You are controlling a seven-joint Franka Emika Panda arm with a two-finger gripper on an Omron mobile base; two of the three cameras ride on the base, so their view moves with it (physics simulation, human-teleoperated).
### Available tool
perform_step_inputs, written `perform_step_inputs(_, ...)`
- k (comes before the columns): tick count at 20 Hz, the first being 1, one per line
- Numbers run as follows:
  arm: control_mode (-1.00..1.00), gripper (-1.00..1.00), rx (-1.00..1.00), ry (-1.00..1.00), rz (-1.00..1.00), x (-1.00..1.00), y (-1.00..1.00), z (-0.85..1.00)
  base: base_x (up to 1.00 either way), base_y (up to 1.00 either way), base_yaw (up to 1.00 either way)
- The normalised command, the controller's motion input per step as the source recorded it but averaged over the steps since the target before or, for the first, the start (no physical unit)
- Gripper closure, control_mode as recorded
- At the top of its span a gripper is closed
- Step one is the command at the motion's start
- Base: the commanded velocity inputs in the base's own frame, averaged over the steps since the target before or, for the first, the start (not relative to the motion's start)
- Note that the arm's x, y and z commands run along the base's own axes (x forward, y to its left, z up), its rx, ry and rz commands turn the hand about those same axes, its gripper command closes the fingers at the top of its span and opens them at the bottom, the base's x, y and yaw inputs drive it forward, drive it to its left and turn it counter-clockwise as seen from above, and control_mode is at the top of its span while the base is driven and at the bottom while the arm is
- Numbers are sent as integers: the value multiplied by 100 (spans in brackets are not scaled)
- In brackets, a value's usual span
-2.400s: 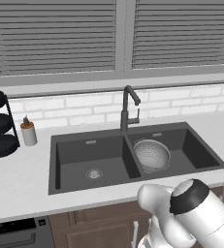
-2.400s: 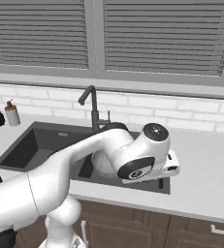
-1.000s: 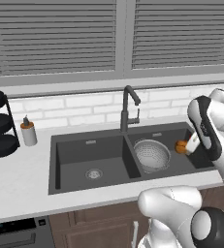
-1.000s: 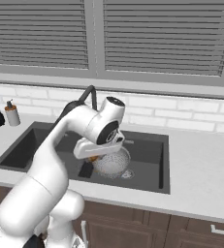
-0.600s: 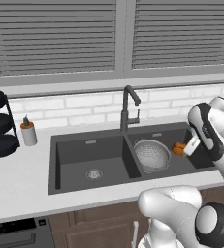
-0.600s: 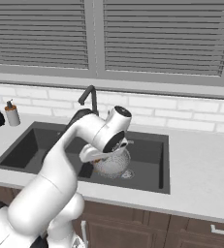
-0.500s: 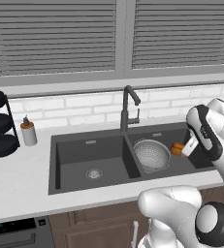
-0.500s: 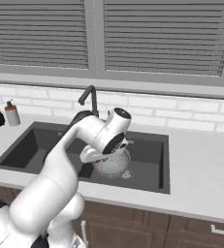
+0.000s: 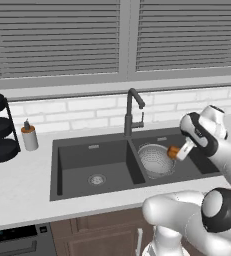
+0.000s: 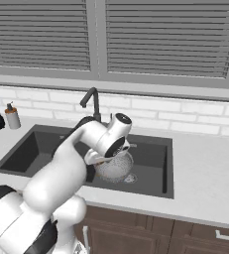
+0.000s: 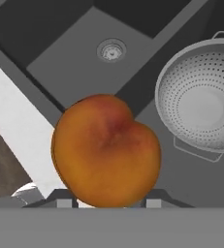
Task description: Put the colander in the sink, put the peach in the colander, and turn on the sink faucet and pour water over the colander.
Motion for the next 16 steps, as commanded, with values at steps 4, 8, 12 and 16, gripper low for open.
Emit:
perform_step_inputs(4, -100, 100, 0, 0, 0, 41, 0, -39, 0, 0, 0)
perform_step_inputs(8, -100, 100, 0, 0, 0, 36, 0, -35, 0, 0, 0)
perform_step_inputs(12, -100, 100, 0, 0, 0, 36, 0, -34, 0, 0, 0)
perform_step_inputs(16, -100, 100, 0, 0, 0, 32, 0, -31, 0, 0, 0)
